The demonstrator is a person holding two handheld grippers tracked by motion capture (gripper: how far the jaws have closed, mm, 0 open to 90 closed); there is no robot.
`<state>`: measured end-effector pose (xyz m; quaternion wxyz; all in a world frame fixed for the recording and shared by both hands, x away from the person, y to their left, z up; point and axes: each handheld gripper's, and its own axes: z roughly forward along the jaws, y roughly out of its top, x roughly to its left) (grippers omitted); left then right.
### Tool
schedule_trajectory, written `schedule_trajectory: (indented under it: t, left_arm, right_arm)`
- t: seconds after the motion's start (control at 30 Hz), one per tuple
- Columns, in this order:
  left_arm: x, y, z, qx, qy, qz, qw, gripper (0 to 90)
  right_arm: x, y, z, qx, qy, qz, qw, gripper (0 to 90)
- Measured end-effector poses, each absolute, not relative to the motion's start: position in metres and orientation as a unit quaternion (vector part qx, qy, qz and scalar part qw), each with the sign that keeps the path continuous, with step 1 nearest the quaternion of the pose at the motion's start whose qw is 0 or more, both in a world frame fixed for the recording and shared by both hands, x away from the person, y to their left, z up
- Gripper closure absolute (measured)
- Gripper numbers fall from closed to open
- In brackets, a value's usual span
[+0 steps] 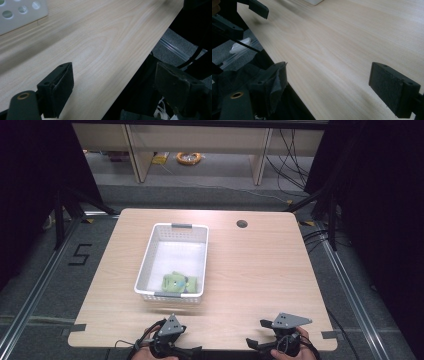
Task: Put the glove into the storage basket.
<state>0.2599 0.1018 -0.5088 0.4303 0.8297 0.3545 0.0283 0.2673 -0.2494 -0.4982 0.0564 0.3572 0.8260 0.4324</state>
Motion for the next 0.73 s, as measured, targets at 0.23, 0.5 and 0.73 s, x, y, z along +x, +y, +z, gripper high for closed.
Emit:
schedule_trajectory:
  t: [0.23,0.5,0.73]
  left_arm:
    - [0.2614,0.1023,-0.5096,0.835,0.348,0.032,0.425,15.3]
    - [0.2622,0.1026,-0.5097,0.835,0.351,0.033,0.424,15.3]
    - [0.2641,0.1063,-0.5078,0.843,0.342,0.040,0.414,15.3]
  right_arm:
    - [0.2673,-0.2476,-0.4993,0.362,0.828,0.425,0.051,16.2]
    - [0.2663,-0.2464,-0.4997,0.369,0.828,0.421,0.045,16.2]
    - [0.2663,-0.2463,-0.4994,0.369,0.829,0.417,0.049,16.2]
